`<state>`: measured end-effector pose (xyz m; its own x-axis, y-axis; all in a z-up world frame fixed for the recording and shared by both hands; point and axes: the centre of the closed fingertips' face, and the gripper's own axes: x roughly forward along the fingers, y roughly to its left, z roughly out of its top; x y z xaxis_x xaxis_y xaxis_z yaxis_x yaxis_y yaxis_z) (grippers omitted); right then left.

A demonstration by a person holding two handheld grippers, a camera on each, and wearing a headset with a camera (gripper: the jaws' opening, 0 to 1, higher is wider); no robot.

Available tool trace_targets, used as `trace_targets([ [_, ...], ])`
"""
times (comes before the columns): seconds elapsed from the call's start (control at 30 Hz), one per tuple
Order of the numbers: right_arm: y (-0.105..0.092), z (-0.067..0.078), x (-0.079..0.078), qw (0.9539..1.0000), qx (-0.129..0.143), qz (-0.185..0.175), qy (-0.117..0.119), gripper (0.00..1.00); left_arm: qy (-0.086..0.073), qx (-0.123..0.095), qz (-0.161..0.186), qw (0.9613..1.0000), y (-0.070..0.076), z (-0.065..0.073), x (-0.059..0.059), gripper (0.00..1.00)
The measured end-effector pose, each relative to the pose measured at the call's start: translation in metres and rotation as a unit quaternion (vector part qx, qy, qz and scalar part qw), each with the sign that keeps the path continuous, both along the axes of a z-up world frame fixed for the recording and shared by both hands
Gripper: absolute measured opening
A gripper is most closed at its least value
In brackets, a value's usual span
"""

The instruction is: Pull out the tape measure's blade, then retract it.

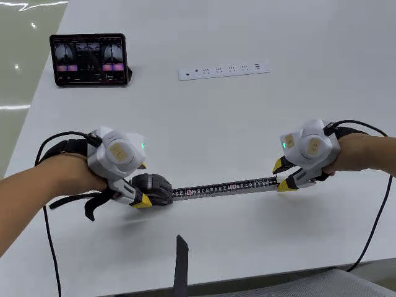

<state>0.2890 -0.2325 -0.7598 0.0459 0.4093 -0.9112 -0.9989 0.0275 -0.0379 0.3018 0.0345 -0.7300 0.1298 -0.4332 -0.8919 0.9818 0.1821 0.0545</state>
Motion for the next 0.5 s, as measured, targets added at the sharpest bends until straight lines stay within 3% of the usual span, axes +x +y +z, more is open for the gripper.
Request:
trace_targets([
  [0.17, -0.006, 0.007, 0.008, 0.9983, 0.022, -0.041, -0.035, 0.27, 0.004, -0.022, 0.037, 0.9991, 0.006, 0.004, 0.004, 0.60],
  [0.3, -0.014, 0.012, 0.010, 0.9930, 0.059, -0.096, -0.036, 0.34, -0.002, -0.031, 0.056, 0.9979, 0.016, 0.006, 0.007, 0.64],
  [0.37, -0.020, 0.014, 0.008, 0.9917, 0.060, -0.107, -0.039, 0.36, -0.009, -0.033, 0.065, 0.9973, 0.021, 0.008, 0.007, 0.67],
  [0.5, -0.028, 0.018, 0.003, 0.9882, 0.072, -0.127, -0.044, 0.38, -0.003, -0.050, 0.094, 0.9943, 0.029, 0.010, 0.006, 0.68],
])
